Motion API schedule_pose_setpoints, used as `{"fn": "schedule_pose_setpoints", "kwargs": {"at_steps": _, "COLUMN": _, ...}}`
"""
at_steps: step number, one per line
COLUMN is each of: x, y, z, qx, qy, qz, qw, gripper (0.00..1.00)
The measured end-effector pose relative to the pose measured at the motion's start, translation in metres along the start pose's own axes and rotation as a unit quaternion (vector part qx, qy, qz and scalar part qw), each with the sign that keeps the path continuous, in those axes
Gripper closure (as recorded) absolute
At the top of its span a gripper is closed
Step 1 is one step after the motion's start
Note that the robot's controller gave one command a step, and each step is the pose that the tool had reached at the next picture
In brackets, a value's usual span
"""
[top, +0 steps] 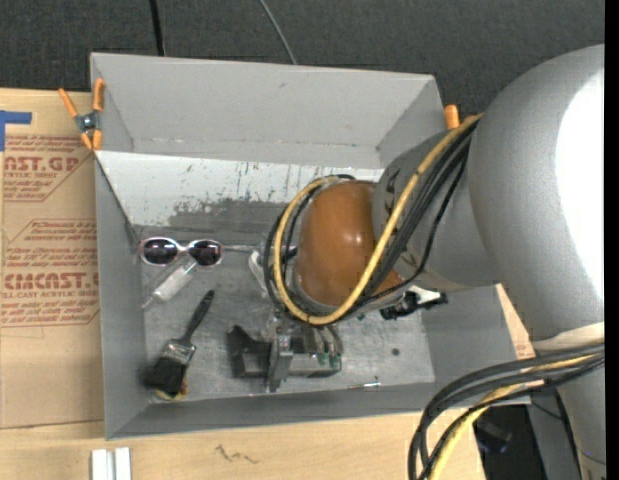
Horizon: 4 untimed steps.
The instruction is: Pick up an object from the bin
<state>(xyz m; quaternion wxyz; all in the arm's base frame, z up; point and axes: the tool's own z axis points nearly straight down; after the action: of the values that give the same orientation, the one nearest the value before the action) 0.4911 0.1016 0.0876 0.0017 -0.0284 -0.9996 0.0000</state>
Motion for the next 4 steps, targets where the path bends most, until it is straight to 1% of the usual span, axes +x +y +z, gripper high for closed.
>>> {"fn": "schedule_pose_setpoints", "kwargs": {"at_steps": 1, "x": 0.001, "y": 0.000, "z": -0.010, "qx": 0.000, "qy": 0.0015, "qz": 0.000, "qw": 1.0000, "gripper": 1.00}}
{"fn": "schedule_pose_setpoints", "kwargs": {"at_steps": 4, "x": 0.002, "y": 0.000, "z": -0.057, "qx": 0.001, "qy": 0.0023, "qz": 0.000, "qw": 1.0000, "gripper": 1.00}}
